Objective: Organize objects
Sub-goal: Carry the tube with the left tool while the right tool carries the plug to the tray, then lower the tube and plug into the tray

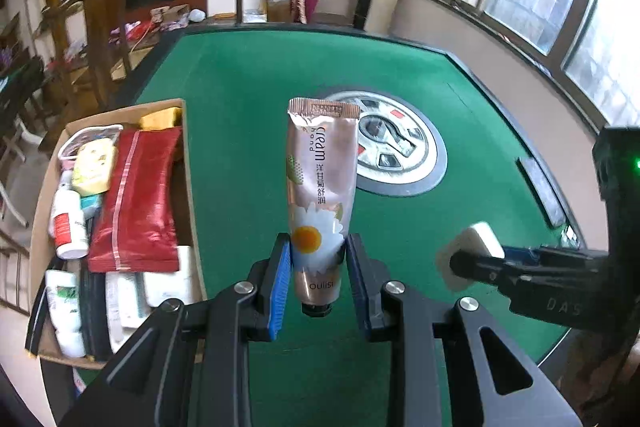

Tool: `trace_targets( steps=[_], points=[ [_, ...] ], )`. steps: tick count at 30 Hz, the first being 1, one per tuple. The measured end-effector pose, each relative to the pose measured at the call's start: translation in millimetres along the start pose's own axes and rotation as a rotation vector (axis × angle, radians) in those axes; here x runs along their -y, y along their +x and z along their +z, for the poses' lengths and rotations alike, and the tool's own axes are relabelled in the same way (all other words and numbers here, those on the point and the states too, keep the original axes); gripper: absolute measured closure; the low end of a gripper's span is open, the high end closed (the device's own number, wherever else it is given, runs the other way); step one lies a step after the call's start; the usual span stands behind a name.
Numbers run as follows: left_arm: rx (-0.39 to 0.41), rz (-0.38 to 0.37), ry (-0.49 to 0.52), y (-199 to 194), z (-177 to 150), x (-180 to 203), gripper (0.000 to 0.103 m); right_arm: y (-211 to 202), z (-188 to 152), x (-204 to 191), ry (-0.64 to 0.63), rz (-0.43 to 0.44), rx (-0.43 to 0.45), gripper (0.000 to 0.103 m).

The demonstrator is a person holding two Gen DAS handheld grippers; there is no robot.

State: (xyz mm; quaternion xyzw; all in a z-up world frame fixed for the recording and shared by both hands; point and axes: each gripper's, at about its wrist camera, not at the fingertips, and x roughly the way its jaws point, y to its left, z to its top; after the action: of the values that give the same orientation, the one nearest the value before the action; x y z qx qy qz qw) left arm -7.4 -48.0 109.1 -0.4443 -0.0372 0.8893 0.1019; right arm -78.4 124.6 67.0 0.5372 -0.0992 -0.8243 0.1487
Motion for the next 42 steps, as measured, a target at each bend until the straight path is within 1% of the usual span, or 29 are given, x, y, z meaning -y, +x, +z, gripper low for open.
trace_targets(
  steps=[2,7,9,11,13,16,20,23,25,27,33,37,39,42],
  points=[
    [0.011,0.012,0.002,-7,1,-3,0.076,-2,5,-9,-0.006,0.015,0.012,0.059],
    [-0.001,0.018,0.016,-17,1,-14,0.076,0,5,-31,-0.024,0.033,0.023,0.059],
    [0.017,0.018,0.027,-19,1,-18,0.076,5,5,-36,-0.035,0.046,0.027,0.059],
    [0.028,0.035,0.048,-16,1,-21,0.076,8,5,-42,-0.044,0.044,0.019,0.059],
    [0.023,0.044,0.043,-18,3,-24,0.076,4,5,-44,-0.044,0.058,0.008,0.059],
    [0.025,0.047,0.025,-25,7,-26,0.076,-3,12,-51,-0.068,0.055,0.007,0.059],
    [0.043,0.052,0.014,-35,6,-33,0.076,-5,15,-61,-0.078,0.06,0.026,0.059],
    [0.053,0.067,0.023,-34,1,-44,0.076,5,14,-71,-0.093,0.07,0.033,0.059],
    [0.062,0.089,0.026,-36,-2,-51,0.076,10,12,-76,-0.087,0.087,0.018,0.059],
    [0.051,0.108,0.004,-39,-4,-60,0.076,13,13,-83,-0.09,0.11,-0.003,0.059],
    [0.061,0.152,-0.047,-55,-6,-86,0.076,18,21,-114,-0.155,0.112,-0.01,0.059],
    [0.057,0.161,-0.049,-56,-13,-103,0.076,35,23,-132,-0.174,0.125,-0.012,0.059],
    [0.061,0.179,-0.042,-54,-15,-112,0.076,43,22,-138,-0.177,0.13,-0.015,0.059],
    [0.045,0.198,-0.066,-51,-17,-124,0.076,48,22,-143,-0.174,0.144,-0.047,0.058]
  ],
)
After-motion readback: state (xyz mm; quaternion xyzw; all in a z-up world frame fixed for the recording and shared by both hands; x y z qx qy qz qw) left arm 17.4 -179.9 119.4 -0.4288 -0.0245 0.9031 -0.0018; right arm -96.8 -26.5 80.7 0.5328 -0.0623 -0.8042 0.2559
